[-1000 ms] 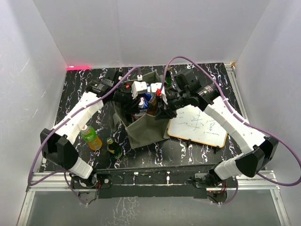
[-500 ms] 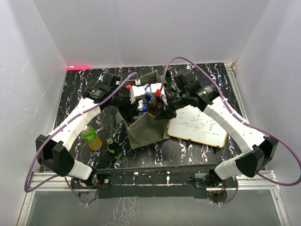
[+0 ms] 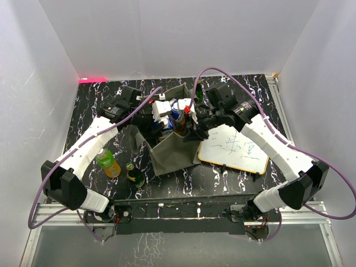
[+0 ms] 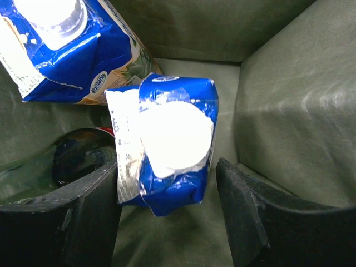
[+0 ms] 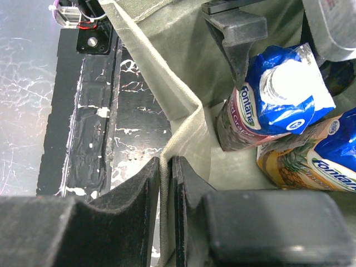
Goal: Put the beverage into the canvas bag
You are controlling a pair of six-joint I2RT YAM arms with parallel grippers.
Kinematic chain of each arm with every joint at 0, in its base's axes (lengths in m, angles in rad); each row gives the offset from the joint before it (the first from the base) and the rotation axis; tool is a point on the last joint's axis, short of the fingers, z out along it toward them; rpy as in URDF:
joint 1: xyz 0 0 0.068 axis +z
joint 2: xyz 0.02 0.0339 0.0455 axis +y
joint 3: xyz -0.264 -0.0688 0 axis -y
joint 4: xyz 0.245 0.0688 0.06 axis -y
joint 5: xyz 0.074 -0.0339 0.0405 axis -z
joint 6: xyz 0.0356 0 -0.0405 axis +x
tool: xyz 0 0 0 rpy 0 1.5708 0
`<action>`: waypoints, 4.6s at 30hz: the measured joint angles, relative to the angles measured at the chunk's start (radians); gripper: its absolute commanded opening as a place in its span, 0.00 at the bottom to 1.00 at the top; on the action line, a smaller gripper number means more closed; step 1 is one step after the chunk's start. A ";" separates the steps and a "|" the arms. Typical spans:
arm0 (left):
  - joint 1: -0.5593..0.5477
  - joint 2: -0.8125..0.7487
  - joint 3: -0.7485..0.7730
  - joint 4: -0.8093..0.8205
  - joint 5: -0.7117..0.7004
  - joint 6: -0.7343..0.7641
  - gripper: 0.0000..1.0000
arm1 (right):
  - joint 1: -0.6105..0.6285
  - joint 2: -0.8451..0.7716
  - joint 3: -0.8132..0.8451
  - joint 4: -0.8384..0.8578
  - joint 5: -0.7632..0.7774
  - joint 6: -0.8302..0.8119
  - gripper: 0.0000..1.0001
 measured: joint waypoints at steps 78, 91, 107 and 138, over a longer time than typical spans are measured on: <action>0.624 -0.540 -0.042 -0.356 -0.034 -0.129 0.86 | 0.000 -0.031 0.142 -0.028 -0.032 0.053 0.86; 0.632 -0.577 -0.145 -0.512 -0.172 -0.076 0.83 | 0.000 -0.038 0.141 -0.028 -0.036 0.056 0.86; 0.632 -0.519 -0.193 -0.491 -0.224 -0.126 0.56 | -0.011 -0.043 0.128 -0.024 -0.037 0.057 0.86; 0.632 -0.445 0.179 -0.377 -0.035 -0.293 0.00 | -0.074 -0.068 0.083 0.010 -0.056 0.109 0.84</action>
